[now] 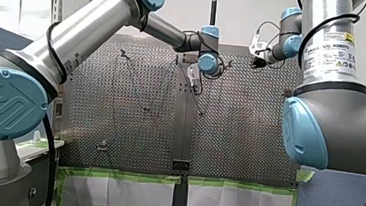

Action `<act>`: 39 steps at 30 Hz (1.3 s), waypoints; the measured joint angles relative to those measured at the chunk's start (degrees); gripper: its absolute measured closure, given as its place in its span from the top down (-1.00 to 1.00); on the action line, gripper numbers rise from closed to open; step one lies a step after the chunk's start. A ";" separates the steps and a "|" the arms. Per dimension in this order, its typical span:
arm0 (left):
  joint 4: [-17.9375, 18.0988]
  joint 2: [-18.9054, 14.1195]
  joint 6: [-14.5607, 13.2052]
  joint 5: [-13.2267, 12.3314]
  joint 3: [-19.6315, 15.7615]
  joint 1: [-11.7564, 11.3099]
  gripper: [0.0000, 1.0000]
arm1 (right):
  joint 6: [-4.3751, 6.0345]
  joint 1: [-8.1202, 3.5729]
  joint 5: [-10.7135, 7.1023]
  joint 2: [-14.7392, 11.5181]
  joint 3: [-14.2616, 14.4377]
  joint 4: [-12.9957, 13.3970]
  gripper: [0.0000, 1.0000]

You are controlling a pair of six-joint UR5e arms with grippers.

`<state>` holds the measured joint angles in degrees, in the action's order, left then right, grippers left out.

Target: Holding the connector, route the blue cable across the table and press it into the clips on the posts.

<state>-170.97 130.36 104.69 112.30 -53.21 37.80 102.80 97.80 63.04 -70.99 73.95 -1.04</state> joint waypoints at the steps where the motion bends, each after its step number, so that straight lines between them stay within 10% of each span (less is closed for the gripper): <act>1: -0.17 0.00 0.04 -0.01 -0.01 0.12 -0.38 | -0.01 0.00 -0.01 0.03 0.00 0.00 -1.00; 6: -0.91 -0.02 0.14 -0.09 -0.02 0.98 0.93 | -0.11 -0.01 -0.07 0.15 0.02 0.00 -1.00; 18: -4.13 -0.07 0.12 0.69 -0.02 2.40 1.00 | -0.29 0.00 -0.37 0.53 0.02 0.08 -1.00; 39: -14.52 -2.21 0.12 9.62 -0.53 6.87 1.00 | -0.31 0.24 -0.82 0.71 0.02 0.00 -1.00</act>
<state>-185.49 128.16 104.81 121.92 -53.75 44.67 102.50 98.04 62.22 -70.28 73.97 -1.04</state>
